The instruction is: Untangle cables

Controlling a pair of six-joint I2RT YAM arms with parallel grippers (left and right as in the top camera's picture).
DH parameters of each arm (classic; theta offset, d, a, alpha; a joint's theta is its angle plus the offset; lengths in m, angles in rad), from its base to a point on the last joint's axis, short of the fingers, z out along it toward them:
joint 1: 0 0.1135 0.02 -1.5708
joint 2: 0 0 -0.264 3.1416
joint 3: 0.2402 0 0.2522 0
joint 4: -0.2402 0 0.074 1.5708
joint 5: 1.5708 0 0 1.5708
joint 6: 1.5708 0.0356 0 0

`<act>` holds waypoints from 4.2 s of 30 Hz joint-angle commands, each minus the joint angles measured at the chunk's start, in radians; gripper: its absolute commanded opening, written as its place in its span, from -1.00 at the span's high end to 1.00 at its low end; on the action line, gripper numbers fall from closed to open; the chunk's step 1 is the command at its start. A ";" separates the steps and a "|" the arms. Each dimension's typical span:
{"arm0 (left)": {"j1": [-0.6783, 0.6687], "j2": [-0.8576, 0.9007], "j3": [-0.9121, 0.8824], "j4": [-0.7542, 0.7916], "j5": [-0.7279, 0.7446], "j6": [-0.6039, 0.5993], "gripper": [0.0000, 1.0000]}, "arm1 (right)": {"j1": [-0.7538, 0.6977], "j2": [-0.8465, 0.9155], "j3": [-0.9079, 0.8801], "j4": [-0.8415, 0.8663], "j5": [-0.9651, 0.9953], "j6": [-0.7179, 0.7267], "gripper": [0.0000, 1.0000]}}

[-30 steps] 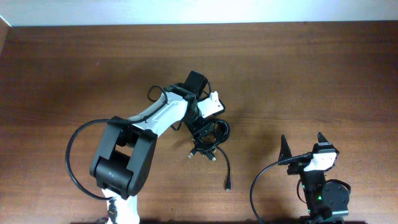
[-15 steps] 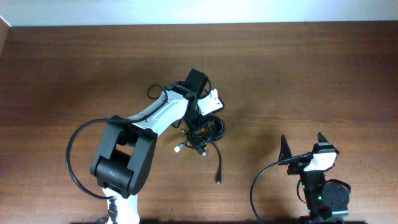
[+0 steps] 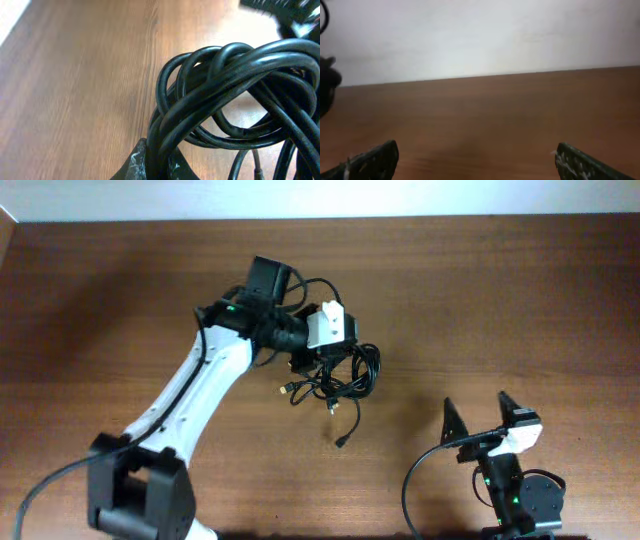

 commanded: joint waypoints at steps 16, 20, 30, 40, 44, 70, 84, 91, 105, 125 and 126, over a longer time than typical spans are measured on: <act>-0.010 -0.184 0.019 -0.065 0.564 -0.226 1.00 | -0.007 0.499 0.929 -0.774 -0.694 0.164 -0.98; -0.010 -0.184 0.019 -0.011 0.493 -0.284 1.00 | -0.007 0.601 0.929 -0.711 -0.887 0.095 -0.89; -0.028 -0.184 0.019 0.633 0.018 -1.033 1.00 | -0.007 0.636 0.929 -0.414 -0.544 0.164 -0.78; -0.209 -0.184 0.019 0.613 -0.107 -1.136 1.00 | -0.008 0.839 0.929 -0.384 -0.617 0.141 -0.18; -0.129 -0.184 0.019 0.612 -0.109 -1.221 1.00 | -0.007 0.837 0.929 -0.406 -0.628 0.141 -0.19; -0.246 -0.184 0.018 0.480 -0.314 -1.247 1.00 | -0.008 0.764 0.929 -0.431 -0.544 0.119 -0.15; -0.234 -0.184 0.018 0.468 -0.131 -1.287 1.00 | -0.008 0.765 0.929 -0.458 -0.409 0.150 -0.16; -0.286 -0.184 0.018 0.471 -0.089 -1.256 1.00 | -0.008 0.767 0.929 -0.483 -0.330 0.194 -0.17; -0.230 -0.184 0.018 0.424 0.362 -1.099 1.00 | -0.008 0.768 0.929 -0.500 0.223 0.194 -0.16; -0.203 -0.203 0.019 0.406 -0.143 -1.101 1.00 | -0.007 0.736 0.929 -0.725 -0.542 0.032 -0.49; -0.185 -0.229 0.019 0.408 -0.186 -1.101 1.00 | -0.007 0.736 0.929 -0.739 -0.542 0.032 -0.50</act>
